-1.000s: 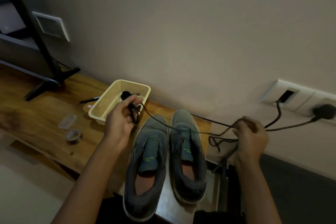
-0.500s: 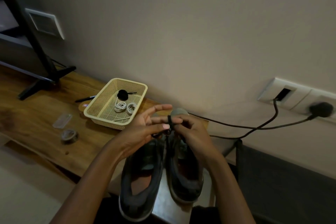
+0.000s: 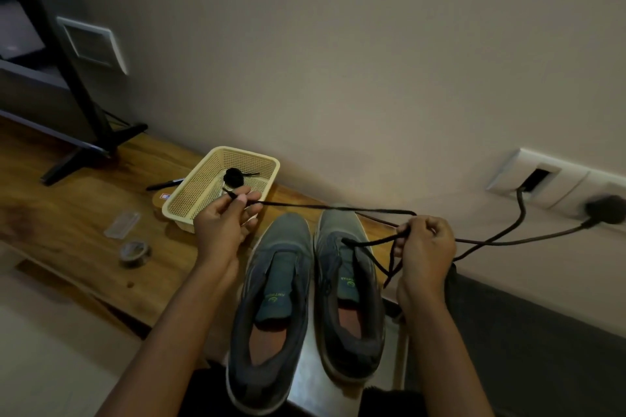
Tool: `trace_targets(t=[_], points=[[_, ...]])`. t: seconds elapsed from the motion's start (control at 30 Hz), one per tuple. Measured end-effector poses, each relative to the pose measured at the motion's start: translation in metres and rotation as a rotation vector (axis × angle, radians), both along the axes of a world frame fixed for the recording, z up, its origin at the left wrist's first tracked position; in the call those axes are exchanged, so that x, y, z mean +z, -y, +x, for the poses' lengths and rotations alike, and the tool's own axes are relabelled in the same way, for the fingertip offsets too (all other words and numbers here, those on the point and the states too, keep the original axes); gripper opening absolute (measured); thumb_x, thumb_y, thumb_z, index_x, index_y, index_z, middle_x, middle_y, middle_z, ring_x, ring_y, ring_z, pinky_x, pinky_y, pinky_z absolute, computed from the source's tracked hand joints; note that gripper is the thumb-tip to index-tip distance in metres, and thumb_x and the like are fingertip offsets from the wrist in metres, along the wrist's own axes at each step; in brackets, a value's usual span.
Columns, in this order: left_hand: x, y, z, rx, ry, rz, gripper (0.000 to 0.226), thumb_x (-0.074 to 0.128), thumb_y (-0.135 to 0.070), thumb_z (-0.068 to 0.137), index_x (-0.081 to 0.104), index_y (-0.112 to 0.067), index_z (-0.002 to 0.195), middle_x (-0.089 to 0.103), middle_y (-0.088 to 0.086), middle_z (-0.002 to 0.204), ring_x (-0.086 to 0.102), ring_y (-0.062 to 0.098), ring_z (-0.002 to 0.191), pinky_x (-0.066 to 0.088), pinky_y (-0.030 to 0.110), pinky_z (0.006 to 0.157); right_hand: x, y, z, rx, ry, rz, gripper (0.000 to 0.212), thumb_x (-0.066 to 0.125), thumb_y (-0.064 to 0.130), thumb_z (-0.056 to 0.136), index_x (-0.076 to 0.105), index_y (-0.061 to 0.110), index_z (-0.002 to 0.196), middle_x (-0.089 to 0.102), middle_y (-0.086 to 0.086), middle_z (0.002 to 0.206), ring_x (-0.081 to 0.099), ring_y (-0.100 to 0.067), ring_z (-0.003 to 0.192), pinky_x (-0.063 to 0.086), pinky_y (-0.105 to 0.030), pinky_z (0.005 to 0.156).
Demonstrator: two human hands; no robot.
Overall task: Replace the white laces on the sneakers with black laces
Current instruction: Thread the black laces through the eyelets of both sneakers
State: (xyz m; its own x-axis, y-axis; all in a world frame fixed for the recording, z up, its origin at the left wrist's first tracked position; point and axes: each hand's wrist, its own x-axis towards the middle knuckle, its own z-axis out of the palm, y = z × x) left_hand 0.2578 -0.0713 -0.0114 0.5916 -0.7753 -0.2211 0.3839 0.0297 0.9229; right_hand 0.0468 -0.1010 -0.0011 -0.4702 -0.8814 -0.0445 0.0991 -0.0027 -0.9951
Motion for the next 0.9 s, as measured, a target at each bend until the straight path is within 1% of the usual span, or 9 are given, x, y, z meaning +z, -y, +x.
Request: trace_targets(t=[0.13, 0.2, 0.27, 0.37, 0.53, 0.63, 0.7, 0.77, 0.9], points=[[0.004, -0.001, 0.002, 0.031, -0.296, -0.034, 0.011, 0.054, -0.014, 0.095, 0.063, -0.009, 0.095, 0.069, 0.005, 0.093, 0.068, 0.007, 0.079, 0.055, 0.015, 0.061, 0.002, 0.002, -0.002, -0.046, -0.172, -0.101, 0.019, 0.048, 0.007, 0.094, 0.050, 0.021, 0.081, 0.061, -0.013, 0.084, 0.057, -0.024, 0.073, 0.050, -0.034, 0.065], [0.006, -0.001, 0.001, 0.026, -0.343, -0.051, 0.009, 0.056, -0.015, 0.094, 0.064, -0.011, 0.094, 0.068, 0.003, 0.091, 0.069, 0.007, 0.076, 0.055, 0.017, 0.061, 0.017, 0.006, 0.000, 0.019, -0.254, -0.188, 0.016, 0.049, 0.008, 0.094, 0.051, 0.020, 0.082, 0.063, -0.013, 0.088, 0.062, -0.029, 0.084, 0.053, -0.031, 0.071], [0.006, 0.000, -0.002, 0.020, -0.297, -0.035, 0.009, 0.059, -0.018, 0.093, 0.066, -0.013, 0.095, 0.065, -0.002, 0.084, 0.063, 0.006, 0.071, 0.051, 0.018, 0.058, 0.049, 0.017, 0.006, 0.111, -0.285, -0.300, 0.018, 0.050, 0.005, 0.093, 0.051, 0.019, 0.081, 0.063, -0.012, 0.086, 0.063, -0.028, 0.083, 0.055, -0.027, 0.070], [0.009, 0.002, -0.006, -0.028, -0.273, -0.043, 0.009, 0.059, -0.019, 0.092, 0.067, -0.015, 0.096, 0.053, -0.007, 0.072, 0.046, 0.002, 0.059, 0.041, 0.013, 0.047, 0.117, 0.041, 0.021, 0.223, -0.319, -0.546, 0.018, 0.052, 0.004, 0.089, 0.051, 0.018, 0.078, 0.062, -0.010, 0.080, 0.063, -0.021, 0.075, 0.056, -0.034, 0.073], [0.023, 0.003, -0.011, -0.207, -0.439, -0.252, 0.010, 0.057, -0.014, 0.087, 0.065, -0.015, 0.093, 0.065, -0.006, 0.071, 0.055, 0.002, 0.057, 0.047, 0.015, 0.051, 0.194, 0.053, 0.035, 0.408, -0.300, -0.849, 0.016, 0.048, -0.001, 0.087, 0.050, 0.013, 0.079, 0.066, -0.020, 0.083, 0.066, -0.027, 0.077, 0.053, -0.029, 0.072], [0.024, 0.000, -0.013, -0.229, -0.304, -0.244, 0.015, 0.056, -0.009, 0.089, 0.066, -0.014, 0.098, 0.072, -0.005, 0.081, 0.060, 0.001, 0.064, 0.049, 0.015, 0.056, 0.181, 0.057, 0.034, 0.451, -0.269, -0.795, 0.013, 0.050, 0.003, 0.085, 0.050, 0.015, 0.078, 0.066, -0.024, 0.086, 0.066, -0.034, 0.083, 0.052, -0.037, 0.076], [0.020, -0.003, -0.013, -0.212, -0.110, -0.159, 0.017, 0.056, -0.009, 0.091, 0.066, -0.013, 0.105, 0.074, -0.003, 0.089, 0.062, 0.003, 0.071, 0.050, 0.015, 0.060, 0.150, 0.065, 0.030, 0.377, -0.296, -0.693, 0.013, 0.053, 0.007, 0.082, 0.051, 0.018, 0.075, 0.066, -0.012, 0.078, 0.066, -0.026, 0.078, 0.052, -0.038, 0.076], [0.014, -0.004, -0.014, -0.173, 0.057, -0.071, 0.017, 0.057, -0.008, 0.092, 0.067, -0.013, 0.104, 0.074, -0.001, 0.091, 0.064, 0.002, 0.073, 0.050, 0.013, 0.057, 0.112, 0.073, 0.022, 0.308, -0.429, -0.528, 0.012, 0.056, 0.009, 0.084, 0.055, 0.016, 0.075, 0.065, -0.008, 0.078, 0.065, -0.023, 0.078, 0.052, -0.039, 0.077], [0.006, -0.002, -0.015, -0.190, 0.075, 0.003, 0.017, 0.051, -0.007, 0.095, 0.065, -0.013, 0.104, 0.073, -0.001, 0.092, 0.065, 0.002, 0.070, 0.045, 0.018, 0.061, 0.055, 0.073, 0.009, 0.480, -0.717, -0.100, 0.015, 0.055, 0.002, 0.090, 0.068, 0.006, 0.096, 0.068, -0.011, 0.101, 0.063, -0.024, 0.101, 0.049, -0.035, 0.094]])
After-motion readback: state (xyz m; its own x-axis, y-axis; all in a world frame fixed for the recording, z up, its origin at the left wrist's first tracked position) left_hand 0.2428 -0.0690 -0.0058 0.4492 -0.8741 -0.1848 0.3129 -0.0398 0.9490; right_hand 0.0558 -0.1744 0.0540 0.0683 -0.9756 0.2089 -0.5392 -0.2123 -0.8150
